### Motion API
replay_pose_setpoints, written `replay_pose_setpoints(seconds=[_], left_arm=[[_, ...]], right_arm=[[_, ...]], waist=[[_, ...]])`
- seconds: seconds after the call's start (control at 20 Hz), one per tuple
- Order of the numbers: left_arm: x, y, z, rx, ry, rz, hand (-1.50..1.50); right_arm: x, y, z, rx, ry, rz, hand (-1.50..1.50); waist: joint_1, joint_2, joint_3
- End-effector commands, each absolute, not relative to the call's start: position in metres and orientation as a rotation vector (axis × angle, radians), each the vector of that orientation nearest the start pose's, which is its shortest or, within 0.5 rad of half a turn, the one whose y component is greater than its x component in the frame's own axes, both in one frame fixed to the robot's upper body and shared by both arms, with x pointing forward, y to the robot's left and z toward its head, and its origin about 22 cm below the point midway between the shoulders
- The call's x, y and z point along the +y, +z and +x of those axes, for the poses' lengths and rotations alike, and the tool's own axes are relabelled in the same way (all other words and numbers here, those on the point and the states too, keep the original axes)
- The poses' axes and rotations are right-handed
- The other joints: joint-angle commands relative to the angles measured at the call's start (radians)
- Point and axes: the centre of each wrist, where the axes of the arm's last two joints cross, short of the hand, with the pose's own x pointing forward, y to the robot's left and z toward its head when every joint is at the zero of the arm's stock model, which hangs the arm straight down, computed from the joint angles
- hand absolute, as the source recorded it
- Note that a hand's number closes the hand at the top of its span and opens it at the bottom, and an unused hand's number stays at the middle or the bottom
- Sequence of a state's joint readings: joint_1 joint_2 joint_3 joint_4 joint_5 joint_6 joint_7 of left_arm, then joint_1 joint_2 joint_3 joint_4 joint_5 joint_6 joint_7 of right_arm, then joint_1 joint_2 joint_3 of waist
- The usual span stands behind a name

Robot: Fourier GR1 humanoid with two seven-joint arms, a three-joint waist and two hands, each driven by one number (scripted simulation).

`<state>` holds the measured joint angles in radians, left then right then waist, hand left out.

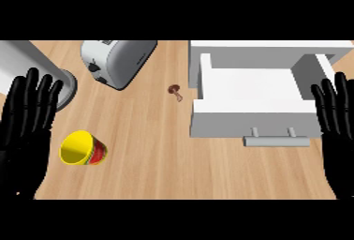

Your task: Pick up the cup, place it into the drawer and close the drawer

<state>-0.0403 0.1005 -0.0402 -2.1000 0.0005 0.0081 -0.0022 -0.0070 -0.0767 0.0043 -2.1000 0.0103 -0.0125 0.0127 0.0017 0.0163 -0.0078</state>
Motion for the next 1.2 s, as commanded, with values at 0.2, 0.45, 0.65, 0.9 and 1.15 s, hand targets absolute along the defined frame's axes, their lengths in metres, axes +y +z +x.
replay_pose_setpoints(seconds=[0.2,0.45,0.65,0.9,1.15], left_arm=[[0.262,0.126,0.194,-2.062,-0.400,-0.473,-1.50],[0.291,0.099,0.177,-1.820,-0.251,-0.677,-1.50],[0.337,0.085,0.203,-1.803,-0.235,-0.675,-1.50],[0.366,0.073,0.205,-1.765,-0.230,-0.616,-1.50],[0.377,0.036,0.204,-1.736,-0.217,-0.499,-1.50]], right_arm=[[-0.241,0.129,0.211,-2.107,0.050,-0.113,-1.50],[-0.234,0.121,0.212,-2.021,0.233,-0.122,-1.50],[-0.232,0.121,0.211,-2.035,0.221,-0.082,-1.50],[-0.251,0.139,0.233,-2.034,0.206,-0.090,-1.50],[-0.254,0.121,0.226,-2.035,0.209,-0.096,-1.50]], waist=[[0.011,-0.017,0.005],[0.018,-0.016,0.006],[-0.004,-0.015,0.007],[-0.002,-0.016,0.007],[-0.002,-0.016,0.008]])
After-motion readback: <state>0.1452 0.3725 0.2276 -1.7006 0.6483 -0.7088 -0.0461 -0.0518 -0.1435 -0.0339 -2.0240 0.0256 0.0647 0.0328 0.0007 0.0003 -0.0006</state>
